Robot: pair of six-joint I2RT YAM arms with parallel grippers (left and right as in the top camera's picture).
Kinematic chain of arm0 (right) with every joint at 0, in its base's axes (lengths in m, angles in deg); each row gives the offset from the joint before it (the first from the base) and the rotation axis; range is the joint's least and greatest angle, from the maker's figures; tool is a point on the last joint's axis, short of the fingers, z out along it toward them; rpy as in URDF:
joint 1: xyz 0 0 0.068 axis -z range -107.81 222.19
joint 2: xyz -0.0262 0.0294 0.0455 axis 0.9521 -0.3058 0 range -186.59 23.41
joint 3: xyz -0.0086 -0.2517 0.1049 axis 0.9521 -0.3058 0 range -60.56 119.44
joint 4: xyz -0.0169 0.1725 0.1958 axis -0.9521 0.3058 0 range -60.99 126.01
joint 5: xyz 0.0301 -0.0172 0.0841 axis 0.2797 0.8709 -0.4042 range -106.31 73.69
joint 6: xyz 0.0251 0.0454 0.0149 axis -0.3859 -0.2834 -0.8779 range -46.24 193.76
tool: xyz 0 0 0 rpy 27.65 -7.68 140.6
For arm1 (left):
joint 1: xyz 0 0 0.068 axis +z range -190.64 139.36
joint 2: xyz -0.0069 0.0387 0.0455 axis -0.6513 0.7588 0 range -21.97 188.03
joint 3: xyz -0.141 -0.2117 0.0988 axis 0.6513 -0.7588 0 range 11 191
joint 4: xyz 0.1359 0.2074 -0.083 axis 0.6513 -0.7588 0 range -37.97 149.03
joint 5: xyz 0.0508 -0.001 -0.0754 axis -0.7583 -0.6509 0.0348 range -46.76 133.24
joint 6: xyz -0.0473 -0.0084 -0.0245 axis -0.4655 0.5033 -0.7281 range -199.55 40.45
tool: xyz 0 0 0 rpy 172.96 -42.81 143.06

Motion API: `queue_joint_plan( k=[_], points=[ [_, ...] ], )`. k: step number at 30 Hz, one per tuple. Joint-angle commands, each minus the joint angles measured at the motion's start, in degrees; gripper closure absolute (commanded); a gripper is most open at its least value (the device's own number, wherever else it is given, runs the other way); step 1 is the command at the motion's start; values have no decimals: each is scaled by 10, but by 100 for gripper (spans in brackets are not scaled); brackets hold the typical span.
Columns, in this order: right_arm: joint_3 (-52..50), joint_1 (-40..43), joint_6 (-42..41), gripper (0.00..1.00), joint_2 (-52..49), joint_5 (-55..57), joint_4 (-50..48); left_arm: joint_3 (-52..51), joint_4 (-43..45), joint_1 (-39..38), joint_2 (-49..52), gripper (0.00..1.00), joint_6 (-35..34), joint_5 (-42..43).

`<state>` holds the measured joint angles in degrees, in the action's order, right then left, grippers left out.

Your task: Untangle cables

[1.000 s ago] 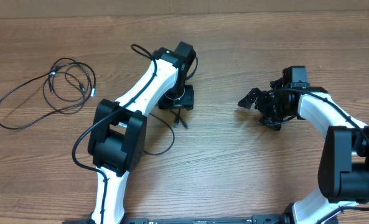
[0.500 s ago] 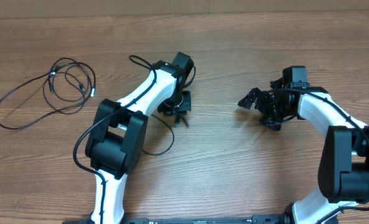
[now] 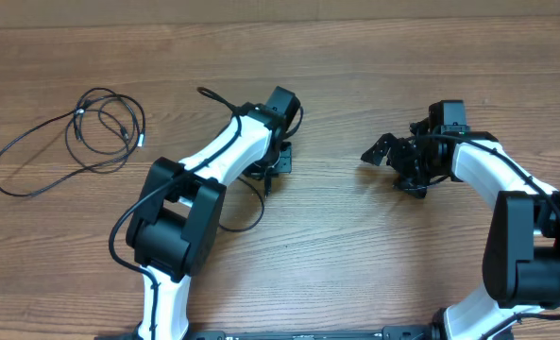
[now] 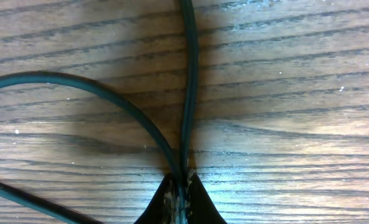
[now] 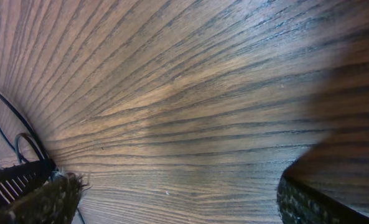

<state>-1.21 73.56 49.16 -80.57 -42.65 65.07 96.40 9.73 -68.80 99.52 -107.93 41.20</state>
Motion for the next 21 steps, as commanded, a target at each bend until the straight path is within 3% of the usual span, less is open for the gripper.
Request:
queue_joint_plan(
  k=[1,5,10,21],
  points=[
    [-15,3,7,0,-23,60,0,-38,-12,-4,37,96,1,-2],
    [-15,3,7,0,-23,60,0,-37,-23,-4,33,96,1,8],
    [-15,3,7,0,-23,60,0,-35,-18,-4,2,96,0,-41],
    [-15,3,7,0,-23,60,0,-35,-17,-4,-136,96,5,-270]
  ],
)
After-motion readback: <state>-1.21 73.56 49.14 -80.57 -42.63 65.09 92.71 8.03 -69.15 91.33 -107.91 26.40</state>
